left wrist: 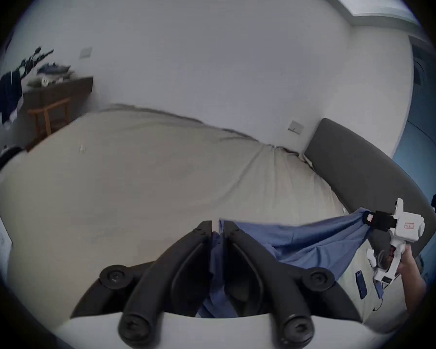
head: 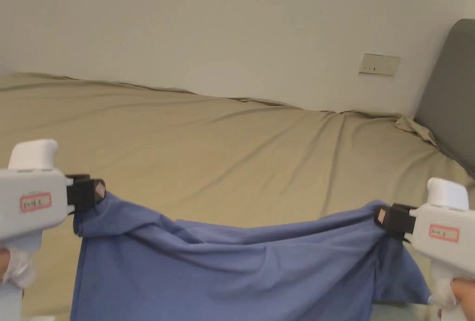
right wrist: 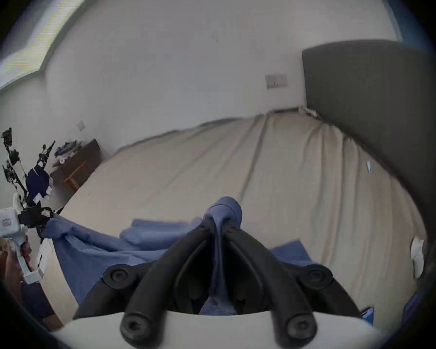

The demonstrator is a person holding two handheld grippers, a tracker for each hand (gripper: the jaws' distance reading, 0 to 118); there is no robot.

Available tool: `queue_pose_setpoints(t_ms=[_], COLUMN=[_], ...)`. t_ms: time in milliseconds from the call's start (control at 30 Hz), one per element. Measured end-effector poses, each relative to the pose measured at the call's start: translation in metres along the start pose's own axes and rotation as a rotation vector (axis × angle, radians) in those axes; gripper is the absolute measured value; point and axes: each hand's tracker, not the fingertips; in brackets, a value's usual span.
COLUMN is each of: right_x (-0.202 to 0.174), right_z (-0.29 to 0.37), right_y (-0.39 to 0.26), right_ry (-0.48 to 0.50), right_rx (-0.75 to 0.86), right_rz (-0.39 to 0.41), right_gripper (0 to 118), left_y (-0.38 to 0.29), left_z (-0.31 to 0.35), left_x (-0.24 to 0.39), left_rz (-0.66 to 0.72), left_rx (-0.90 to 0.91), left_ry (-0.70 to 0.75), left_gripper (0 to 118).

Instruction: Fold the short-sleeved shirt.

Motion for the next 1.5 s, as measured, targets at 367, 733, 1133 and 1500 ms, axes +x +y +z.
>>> queue_pose_setpoints(t_ms=[367, 733, 1133, 1500], right_x=[-0.047, -0.082, -0.056, -0.026], right_z=[0.019, 0.035, 0.002, 0.014], right_y=[0.131, 0.222, 0.188, 0.087], right_ry=[0.002, -0.001, -0.015, 0.030], right_rx=[0.219, 0.415, 0.311, 0.186], right_rz=[0.164, 0.212, 0.139, 0.123], right_gripper=[5, 5, 5, 5], left_y=[0.136, 0.222, 0.187, 0.058], left_z=[0.031, 0.034, 0.008, 0.020], left_x=[0.047, 0.064, 0.004, -0.049], left_rz=[-0.195, -0.239, -0.088, 0.035], left_rx=[0.205, 0.333, 0.231, 0.100], left_ry=[0.008, 0.070, 0.078, 0.025], left_gripper=[7, 7, 7, 7])
